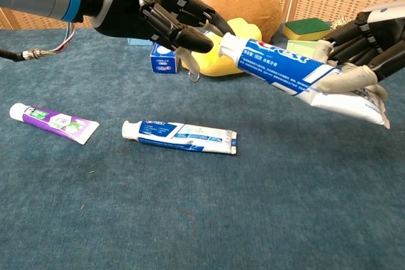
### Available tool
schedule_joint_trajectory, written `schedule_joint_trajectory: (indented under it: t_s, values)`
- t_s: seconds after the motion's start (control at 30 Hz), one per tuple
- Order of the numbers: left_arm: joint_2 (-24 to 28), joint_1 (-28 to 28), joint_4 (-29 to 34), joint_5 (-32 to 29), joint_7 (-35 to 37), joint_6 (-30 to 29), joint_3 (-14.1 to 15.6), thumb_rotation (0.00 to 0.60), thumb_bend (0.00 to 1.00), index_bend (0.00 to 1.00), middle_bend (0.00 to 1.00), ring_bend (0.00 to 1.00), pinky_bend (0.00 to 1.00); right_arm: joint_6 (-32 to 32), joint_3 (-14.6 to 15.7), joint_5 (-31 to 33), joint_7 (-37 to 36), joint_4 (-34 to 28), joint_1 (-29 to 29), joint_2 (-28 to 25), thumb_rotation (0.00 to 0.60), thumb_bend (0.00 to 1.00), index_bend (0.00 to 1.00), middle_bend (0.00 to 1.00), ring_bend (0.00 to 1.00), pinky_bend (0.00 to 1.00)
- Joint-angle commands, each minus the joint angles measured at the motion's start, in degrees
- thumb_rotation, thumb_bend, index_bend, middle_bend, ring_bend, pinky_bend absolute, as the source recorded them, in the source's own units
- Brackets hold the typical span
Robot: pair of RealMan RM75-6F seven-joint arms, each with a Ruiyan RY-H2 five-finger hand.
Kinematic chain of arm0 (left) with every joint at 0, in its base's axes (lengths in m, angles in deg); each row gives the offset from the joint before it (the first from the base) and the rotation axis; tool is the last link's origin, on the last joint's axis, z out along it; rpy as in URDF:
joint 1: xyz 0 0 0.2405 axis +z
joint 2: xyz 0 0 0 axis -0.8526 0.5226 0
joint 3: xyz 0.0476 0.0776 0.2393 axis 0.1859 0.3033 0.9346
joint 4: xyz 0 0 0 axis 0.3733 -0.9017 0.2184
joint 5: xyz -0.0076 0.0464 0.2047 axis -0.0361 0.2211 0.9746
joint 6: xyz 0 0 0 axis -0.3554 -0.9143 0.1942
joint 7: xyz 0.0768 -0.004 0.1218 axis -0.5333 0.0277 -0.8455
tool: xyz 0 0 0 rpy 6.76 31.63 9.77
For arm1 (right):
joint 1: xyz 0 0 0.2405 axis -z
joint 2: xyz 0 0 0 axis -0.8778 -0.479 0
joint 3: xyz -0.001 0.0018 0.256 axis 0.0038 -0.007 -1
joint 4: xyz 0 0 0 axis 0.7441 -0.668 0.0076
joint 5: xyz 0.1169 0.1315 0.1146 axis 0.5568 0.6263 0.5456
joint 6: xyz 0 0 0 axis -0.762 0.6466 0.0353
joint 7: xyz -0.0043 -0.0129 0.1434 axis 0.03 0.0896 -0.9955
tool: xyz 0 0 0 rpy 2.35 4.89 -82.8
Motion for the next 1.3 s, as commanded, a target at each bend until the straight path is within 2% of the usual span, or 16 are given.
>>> schedule_joint_trajectory:
  t_s: [0.03, 0.4, 0.57, 0.7, 0.93, 1.3]
  values:
    - [-0.2, -0.1, -0.1, 0.0, -0.1, -0.1, 0.0, 0.600, 0.36, 0.27, 0.06, 0.05, 0.27, 0.0, -0.1, 0.0, 0.0, -0.1, -0.1, 0.0, 0.600, 0.48, 0.98, 0.79, 0.74, 0.75]
    - [-0.8, -0.2, -0.1, 0.1, -0.4, -0.7, 0.0, 0.600, 0.37, 0.34, 0.08, 0.06, 0.29, 0.3, -0.1, -0.4, -0.7, -0.7, 0.0, -0.4, 0.600, 0.48, 0.98, 0.79, 0.74, 0.75]
    - [-0.9, -0.2, 0.0, -0.1, -0.6, -1.5, 0.1, 0.600, 0.39, 0.39, 0.10, 0.07, 0.26, 0.4, 0.0, -0.5, -0.9, -0.8, 0.1, -0.7, 0.600, 0.48, 0.98, 0.79, 0.74, 0.75]
    - [-1.1, -0.1, 0.1, -0.5, -0.8, -2.2, 0.2, 0.600, 0.41, 0.43, 0.12, 0.08, 0.29, 0.3, 0.0, -0.5, -1.1, -0.8, 0.2, -0.8, 0.600, 0.48, 0.98, 0.79, 0.74, 0.75]
    - [-1.5, -0.3, 0.0, -1.2, -1.0, -2.5, 0.3, 0.600, 0.41, 0.45, 0.12, 0.08, 0.26, 0.5, -0.4, -1.3, -2.3, -1.2, 0.2, -0.9, 0.600, 0.48, 0.98, 0.79, 0.74, 0.75]
    - [-1.8, -0.4, 0.1, -1.7, -1.8, -3.6, 0.6, 0.600, 0.41, 0.53, 0.14, 0.09, 0.30, -0.3, -0.2, 0.4, -1.0, -0.6, 0.0, -0.9, 0.600, 0.48, 0.98, 0.79, 0.74, 0.75]
